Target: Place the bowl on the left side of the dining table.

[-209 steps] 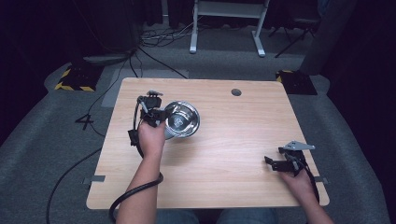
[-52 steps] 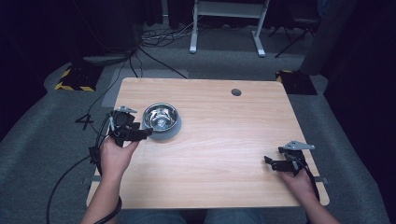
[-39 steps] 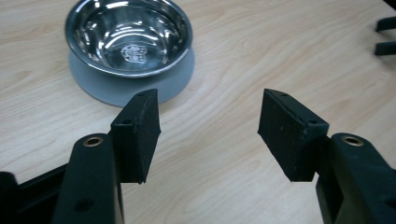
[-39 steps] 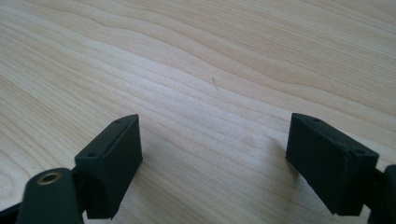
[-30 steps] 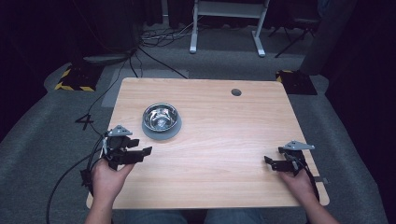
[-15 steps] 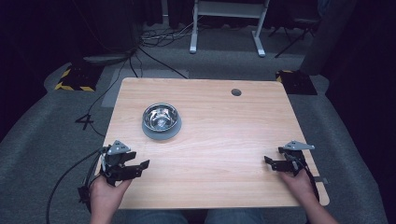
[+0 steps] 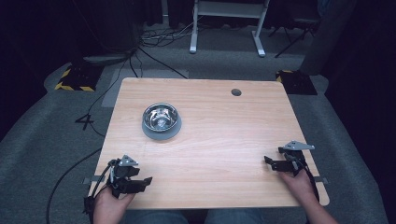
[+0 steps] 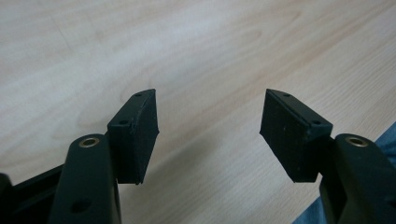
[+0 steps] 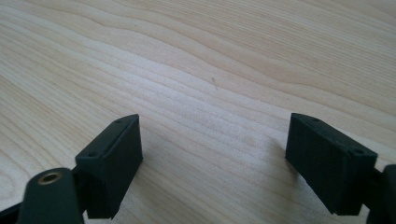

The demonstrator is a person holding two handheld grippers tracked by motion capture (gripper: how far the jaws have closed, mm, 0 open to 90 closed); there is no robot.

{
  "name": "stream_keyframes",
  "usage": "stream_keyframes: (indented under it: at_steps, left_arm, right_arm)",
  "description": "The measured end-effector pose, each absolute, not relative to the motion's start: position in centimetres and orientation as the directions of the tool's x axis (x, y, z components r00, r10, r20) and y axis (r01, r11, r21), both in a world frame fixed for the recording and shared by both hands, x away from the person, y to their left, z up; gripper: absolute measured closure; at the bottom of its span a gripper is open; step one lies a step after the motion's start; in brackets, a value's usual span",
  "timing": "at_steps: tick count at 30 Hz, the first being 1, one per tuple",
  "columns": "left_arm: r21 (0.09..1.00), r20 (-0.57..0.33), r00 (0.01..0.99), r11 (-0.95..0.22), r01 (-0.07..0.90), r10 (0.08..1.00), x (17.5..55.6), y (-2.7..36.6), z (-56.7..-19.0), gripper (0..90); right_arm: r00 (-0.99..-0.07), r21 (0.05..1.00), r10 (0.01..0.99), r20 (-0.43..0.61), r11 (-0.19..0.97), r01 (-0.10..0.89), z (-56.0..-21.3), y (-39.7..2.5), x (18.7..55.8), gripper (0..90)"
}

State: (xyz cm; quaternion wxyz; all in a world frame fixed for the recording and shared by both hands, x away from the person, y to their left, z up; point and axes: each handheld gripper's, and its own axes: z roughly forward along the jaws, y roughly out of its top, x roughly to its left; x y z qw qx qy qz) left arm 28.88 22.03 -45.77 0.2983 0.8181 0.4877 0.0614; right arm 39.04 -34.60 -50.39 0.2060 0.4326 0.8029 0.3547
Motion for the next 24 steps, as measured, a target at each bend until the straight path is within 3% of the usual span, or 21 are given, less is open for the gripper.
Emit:
stream_keyframes:
  at_steps: [7,15,24]
  left_arm:
    - [0.524,-0.149,0.503,-0.363,0.77,0.851,28.4,22.0,-47.1,36.6]
    - [0.584,-0.119,0.511,-0.356,0.73,0.851,27.8,21.5,-48.6,33.4]
    - [0.688,-0.026,0.551,-0.384,0.615,0.834,27.6,21.6,-50.4,14.7]
  right_arm:
    - [-0.541,0.748,0.841,-0.024,0.374,0.548,-50.4,-34.6,39.0,18.9]
    - [-0.541,0.748,0.841,-0.024,0.374,0.549,-50.4,-34.6,39.0,18.9]
    - [-0.539,0.749,0.842,-0.019,0.369,0.551,-50.4,-34.6,39.0,18.9]
